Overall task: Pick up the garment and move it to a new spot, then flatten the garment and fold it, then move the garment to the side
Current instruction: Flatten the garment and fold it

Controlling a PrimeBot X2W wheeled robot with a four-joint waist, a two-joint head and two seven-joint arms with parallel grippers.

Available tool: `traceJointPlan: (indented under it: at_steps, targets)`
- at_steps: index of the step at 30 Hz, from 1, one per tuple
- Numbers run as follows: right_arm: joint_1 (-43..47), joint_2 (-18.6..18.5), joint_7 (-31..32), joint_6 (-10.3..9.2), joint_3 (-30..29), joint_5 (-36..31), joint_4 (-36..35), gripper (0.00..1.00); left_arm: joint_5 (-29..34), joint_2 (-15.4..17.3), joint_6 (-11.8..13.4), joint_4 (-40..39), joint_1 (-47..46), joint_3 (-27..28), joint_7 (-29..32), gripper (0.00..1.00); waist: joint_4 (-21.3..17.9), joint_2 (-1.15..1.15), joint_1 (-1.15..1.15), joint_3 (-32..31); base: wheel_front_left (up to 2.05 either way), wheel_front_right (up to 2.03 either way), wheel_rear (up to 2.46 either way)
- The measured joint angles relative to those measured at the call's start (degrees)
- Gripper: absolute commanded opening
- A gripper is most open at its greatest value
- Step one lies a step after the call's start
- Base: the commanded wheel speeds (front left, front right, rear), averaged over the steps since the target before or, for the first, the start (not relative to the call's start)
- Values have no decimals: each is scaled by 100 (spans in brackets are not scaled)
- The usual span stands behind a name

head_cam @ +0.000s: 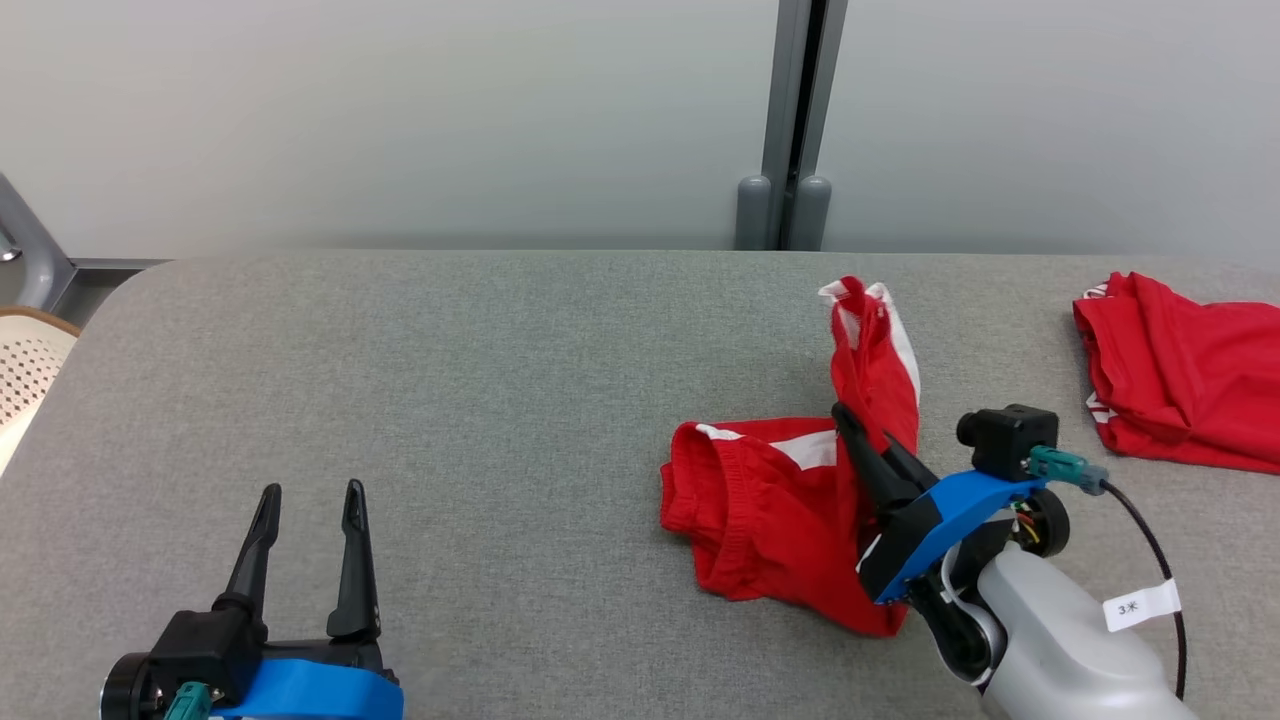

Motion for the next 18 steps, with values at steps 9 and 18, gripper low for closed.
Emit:
traceJointPlan:
  at_steps: [9, 18]
  targets:
    - [230, 93, 0, 0, 826, 37, -222, 0, -11, 0, 0, -1, 42, 25, 0, 100, 148, 0, 0, 32, 0, 0, 0]
    - [486, 55, 0, 0, 1510, 141, -376, 0, -16, -15, 0, -5, 42, 29, 0, 100, 122, 0, 0, 72, 0, 0, 0]
